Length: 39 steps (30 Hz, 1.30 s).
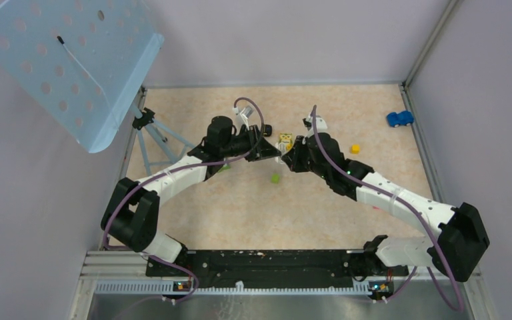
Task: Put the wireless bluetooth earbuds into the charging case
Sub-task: Adjust the left earbud in the left side groove of the charging case.
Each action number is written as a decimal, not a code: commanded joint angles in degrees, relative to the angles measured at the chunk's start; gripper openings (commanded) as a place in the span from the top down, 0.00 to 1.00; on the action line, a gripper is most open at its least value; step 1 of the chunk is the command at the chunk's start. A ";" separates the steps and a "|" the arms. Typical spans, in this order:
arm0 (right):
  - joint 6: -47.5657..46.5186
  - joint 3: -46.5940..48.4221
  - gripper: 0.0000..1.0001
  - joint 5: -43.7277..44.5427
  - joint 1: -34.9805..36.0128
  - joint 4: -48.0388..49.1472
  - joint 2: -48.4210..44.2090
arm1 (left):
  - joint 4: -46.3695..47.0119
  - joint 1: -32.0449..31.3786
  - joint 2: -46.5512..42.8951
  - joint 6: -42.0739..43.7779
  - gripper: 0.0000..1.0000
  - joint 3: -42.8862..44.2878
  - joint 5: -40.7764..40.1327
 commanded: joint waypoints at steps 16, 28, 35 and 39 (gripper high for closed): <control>0.10 0.55 1.00 2.52 0.59 1.19 -3.80 | 2.54 -0.37 0.07 -0.12 1.00 1.26 1.68; 2.54 -3.23 0.99 1.13 0.58 4.34 -5.73 | 2.70 -0.28 -0.02 -0.14 1.00 1.22 1.87; 8.89 -3.33 0.80 -2.88 -3.23 4.68 -7.51 | 3.84 0.19 0.93 2.82 1.00 1.55 4.94; 13.40 -1.10 0.75 -10.42 -8.58 0.37 -6.28 | 5.45 0.63 2.09 4.56 1.00 2.33 9.73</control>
